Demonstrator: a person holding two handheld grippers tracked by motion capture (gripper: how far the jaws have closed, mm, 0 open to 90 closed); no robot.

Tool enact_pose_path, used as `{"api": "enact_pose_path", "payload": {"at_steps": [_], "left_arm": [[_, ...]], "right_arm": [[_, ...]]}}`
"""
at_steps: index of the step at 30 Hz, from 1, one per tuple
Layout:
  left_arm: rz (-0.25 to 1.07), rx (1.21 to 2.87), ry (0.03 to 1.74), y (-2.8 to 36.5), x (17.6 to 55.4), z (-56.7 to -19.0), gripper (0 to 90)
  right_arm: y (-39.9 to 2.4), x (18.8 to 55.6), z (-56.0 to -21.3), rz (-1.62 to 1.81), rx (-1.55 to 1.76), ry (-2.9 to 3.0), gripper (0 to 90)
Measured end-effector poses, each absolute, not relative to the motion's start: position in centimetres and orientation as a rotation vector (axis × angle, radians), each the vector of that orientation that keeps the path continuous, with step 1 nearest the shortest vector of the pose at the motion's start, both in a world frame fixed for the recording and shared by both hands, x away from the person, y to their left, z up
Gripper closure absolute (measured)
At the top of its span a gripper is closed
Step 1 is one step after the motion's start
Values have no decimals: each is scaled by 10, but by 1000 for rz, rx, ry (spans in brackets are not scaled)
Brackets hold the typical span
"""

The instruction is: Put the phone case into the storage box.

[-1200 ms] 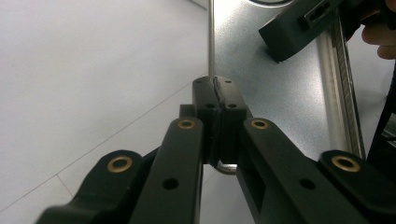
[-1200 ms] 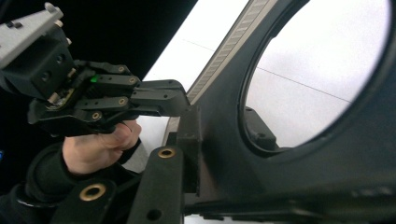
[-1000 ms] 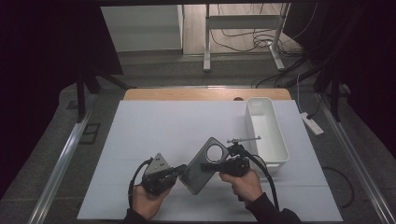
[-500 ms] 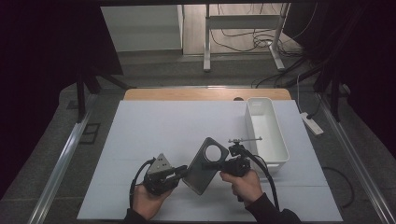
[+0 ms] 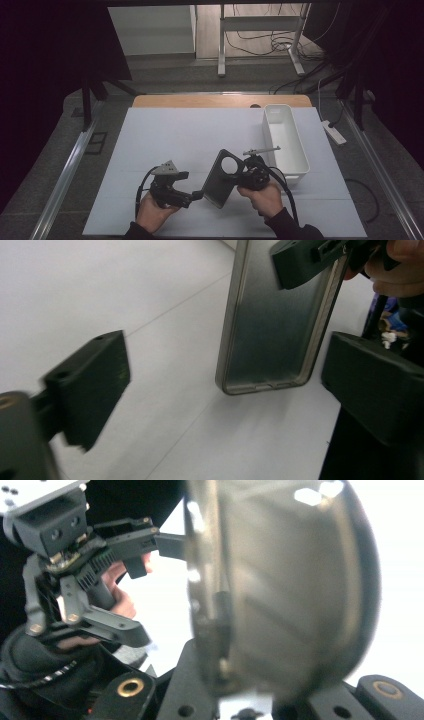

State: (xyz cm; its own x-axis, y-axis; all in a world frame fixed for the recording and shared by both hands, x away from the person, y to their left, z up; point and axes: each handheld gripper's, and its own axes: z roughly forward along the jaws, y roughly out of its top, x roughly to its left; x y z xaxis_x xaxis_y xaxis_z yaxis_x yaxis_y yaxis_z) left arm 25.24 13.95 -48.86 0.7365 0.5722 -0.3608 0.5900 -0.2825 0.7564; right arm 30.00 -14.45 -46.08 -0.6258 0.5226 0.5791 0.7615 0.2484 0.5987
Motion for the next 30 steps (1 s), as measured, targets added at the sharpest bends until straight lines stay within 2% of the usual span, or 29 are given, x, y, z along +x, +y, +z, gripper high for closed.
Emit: {"api": "enact_pose_path", "payload": {"at_steps": [5,21,30], "left_arm": [[-67,1962,866,142,254,-491,4],[-125,1997,728,137,254,-500,0],[-211,2010,653,125,253,-500,0]], "right_arm": [[-145,298,-457,-1329,-1140,-2344,857],[-146,291,-452,-1334,-933,-2516,858],[-138,284,-449,-1348,-789,-2529,858]]}}
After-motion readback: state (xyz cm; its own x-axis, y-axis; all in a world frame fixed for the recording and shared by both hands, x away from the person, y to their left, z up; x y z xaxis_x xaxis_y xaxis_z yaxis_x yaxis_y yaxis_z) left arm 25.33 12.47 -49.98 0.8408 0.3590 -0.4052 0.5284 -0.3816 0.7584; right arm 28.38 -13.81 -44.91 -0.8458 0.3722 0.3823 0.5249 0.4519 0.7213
